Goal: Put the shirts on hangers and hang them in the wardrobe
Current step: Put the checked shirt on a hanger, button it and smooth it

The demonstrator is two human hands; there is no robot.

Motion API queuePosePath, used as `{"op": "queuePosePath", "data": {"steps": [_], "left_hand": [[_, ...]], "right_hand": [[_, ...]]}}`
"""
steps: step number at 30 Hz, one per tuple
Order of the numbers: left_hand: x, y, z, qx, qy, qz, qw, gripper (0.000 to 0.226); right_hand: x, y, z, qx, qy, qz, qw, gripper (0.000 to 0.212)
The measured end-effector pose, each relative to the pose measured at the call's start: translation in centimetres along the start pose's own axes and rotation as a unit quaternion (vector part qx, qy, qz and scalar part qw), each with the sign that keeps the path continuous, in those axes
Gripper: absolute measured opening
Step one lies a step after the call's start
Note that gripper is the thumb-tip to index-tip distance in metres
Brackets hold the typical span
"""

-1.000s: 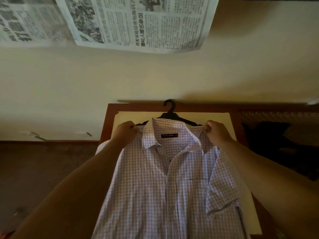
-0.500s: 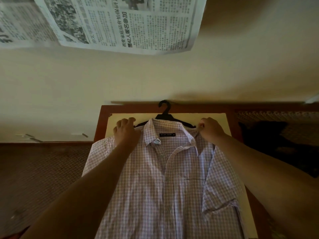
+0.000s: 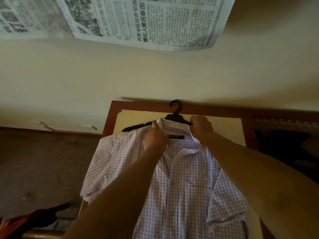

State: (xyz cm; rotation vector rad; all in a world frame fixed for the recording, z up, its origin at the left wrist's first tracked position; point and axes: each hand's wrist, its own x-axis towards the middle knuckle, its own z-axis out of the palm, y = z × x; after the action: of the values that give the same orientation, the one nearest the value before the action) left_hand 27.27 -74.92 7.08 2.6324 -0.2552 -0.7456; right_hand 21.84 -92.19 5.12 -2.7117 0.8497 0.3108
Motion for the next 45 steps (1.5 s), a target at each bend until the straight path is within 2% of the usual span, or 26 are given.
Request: {"op": "queuePosePath", "data": {"steps": [4, 6, 11, 17, 22, 24, 29, 34, 41, 45], "left_hand": [[0.4, -0.2, 0.0, -0.009, 0.007, -0.018, 1.000, 0.053], [0.4, -0.4, -0.2, -0.023, 0.027, -0.009, 0.999, 0.042], [0.1, -0.7, -1.9, -0.081, 0.072, 0.007, 0.994, 0.026], [-0.4, -0.9, -3.8, -0.076, 0.096, 0.049, 0.991, 0.027], [-0.1, -1.2, -4.5, -0.109, 0.104, 0.048, 0.987, 0.029], [0.2, -1.3, -4.6, -0.138, 0.096, 0.037, 0.985, 0.029], [0.6, -1.2, -4.8, -0.180, 0.090, 0.013, 0.979, 0.032], [0.6, -1.4, -4.8, -0.178, 0.085, 0.000, 0.980, 0.034], [1.1, -1.9, -5.4, -0.232, 0.087, -0.020, 0.969, 0.029], [1.3, -1.4, -5.0, -0.253, 0.069, -0.022, 0.965, 0.026]], "right_hand": [[0.3, 0.2, -0.1, -0.021, -0.012, 0.007, 1.000, 0.029], [0.1, 0.2, -0.5, 0.016, -0.009, 0.014, 1.000, 0.031], [-0.9, 0.9, -3.1, 0.137, 0.013, 0.002, 0.990, 0.013], [-2.8, 2.6, -7.2, 0.209, 0.038, -0.027, 0.977, 0.016], [-5.2, 4.6, -10.3, 0.217, 0.148, -0.008, 0.965, 0.021], [-6.2, 5.7, -11.7, 0.212, 0.169, -0.010, 0.963, 0.020], [-8.4, 8.3, -14.1, 0.191, 0.125, 0.006, 0.974, 0.014], [-8.6, 8.1, -12.8, 0.219, 0.081, 0.047, 0.971, 0.016], [-7.8, 8.9, -12.9, 0.194, 0.085, 0.080, 0.974, 0.014], [-7.2, 7.7, -12.1, 0.199, 0.052, 0.070, 0.976, 0.015]]}}
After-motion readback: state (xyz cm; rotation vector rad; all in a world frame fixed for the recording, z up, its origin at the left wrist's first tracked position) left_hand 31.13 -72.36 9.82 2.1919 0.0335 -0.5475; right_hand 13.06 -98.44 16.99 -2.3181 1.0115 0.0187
